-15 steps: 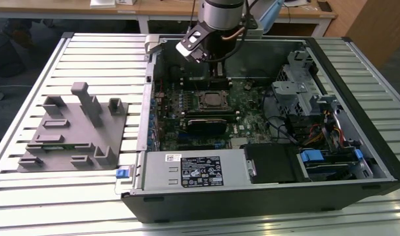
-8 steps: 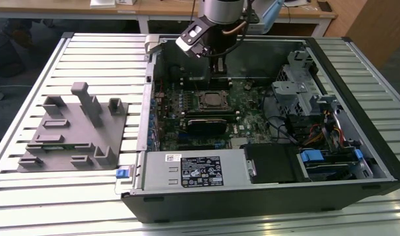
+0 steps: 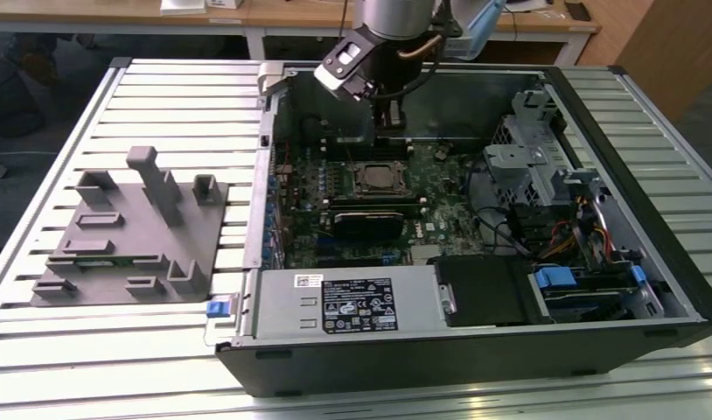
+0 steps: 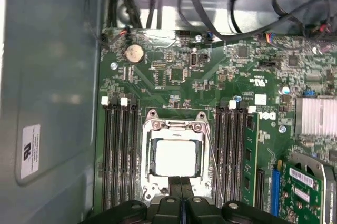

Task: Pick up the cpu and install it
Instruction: 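Install the first cpu locking lever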

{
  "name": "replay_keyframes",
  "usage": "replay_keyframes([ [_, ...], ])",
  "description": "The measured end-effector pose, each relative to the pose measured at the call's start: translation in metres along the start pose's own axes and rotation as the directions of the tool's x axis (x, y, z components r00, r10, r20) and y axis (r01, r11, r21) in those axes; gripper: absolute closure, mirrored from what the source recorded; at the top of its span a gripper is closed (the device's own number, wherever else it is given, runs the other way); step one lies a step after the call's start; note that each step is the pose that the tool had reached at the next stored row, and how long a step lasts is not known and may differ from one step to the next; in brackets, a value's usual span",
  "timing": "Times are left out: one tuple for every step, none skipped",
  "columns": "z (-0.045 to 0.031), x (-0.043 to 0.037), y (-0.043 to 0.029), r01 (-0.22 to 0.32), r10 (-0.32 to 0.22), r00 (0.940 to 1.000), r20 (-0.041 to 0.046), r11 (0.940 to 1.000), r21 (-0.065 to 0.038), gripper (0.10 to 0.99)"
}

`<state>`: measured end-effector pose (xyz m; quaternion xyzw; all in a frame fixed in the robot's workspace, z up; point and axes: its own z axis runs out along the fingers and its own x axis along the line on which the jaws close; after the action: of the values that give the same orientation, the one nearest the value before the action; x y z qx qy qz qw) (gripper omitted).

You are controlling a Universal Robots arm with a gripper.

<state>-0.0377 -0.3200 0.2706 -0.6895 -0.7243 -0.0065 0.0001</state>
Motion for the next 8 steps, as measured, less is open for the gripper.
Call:
replay_keyframes([
  [0.0, 0.0, 0.0, 0.018, -0.018, 0.9998, -0.0002, 0.9998, 0.0, 0.98],
  [0.0, 0.0, 0.0, 0.036, -0.036, 0.9994, -0.0003, 0.9994, 0.0, 0.98],
  [0.0, 0.0, 0.0, 0.054, -0.054, 0.9985, -0.0005, 0.9985, 0.001, 0.98],
  [0.0, 0.0, 0.0, 0.073, -0.073, 0.9973, -0.0007, 0.9973, 0.001, 0.98],
  [0.0001, 0.0, 0.0, 0.091, -0.091, 0.9958, -0.001, 0.9958, 0.001, 0.98],
  [0.0001, 0.0, 0.0, 0.109, -0.109, 0.994, -0.0011, 0.994, 0.001, 0.98],
  [0.0001, 0.0, 0.0, 0.128, -0.128, 0.9918, -0.0013, 0.9918, 0.001, 0.98],
  [0.0001, 0.0, 0.0, 0.145, -0.145, 0.9894, -0.0014, 0.9894, 0.001, 0.98],
])
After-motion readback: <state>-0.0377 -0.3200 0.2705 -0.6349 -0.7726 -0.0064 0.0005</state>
